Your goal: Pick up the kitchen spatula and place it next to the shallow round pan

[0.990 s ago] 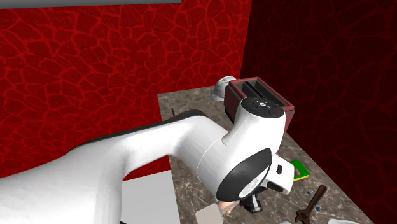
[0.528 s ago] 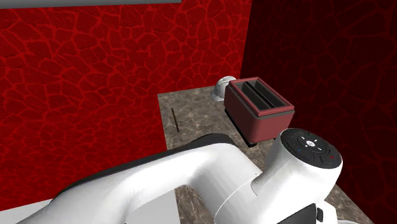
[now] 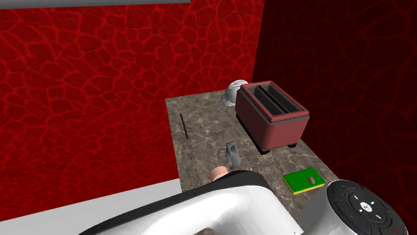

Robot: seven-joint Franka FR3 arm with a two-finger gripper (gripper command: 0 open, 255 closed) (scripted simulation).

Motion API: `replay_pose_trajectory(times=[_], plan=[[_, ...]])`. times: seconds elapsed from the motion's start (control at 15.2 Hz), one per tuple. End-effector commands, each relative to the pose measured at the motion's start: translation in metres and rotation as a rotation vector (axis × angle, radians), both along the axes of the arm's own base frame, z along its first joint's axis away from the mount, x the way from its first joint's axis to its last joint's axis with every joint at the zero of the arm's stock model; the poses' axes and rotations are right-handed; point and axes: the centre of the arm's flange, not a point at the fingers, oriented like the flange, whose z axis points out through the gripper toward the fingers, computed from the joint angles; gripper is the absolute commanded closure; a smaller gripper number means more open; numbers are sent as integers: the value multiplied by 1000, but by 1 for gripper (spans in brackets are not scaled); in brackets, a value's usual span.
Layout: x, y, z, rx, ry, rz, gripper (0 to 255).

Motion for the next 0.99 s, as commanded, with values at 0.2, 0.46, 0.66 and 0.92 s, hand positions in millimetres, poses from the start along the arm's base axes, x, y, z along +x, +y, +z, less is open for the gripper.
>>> replay_pose_trajectory(times=[0.2, 0.46, 0.66, 0.92], plan=[[0, 0, -27, 0, 0, 0, 255], [0, 0, -48, 0, 0, 0, 255], [0, 0, -64, 0, 0, 0, 255], [0, 0, -77, 0, 0, 0, 255]])
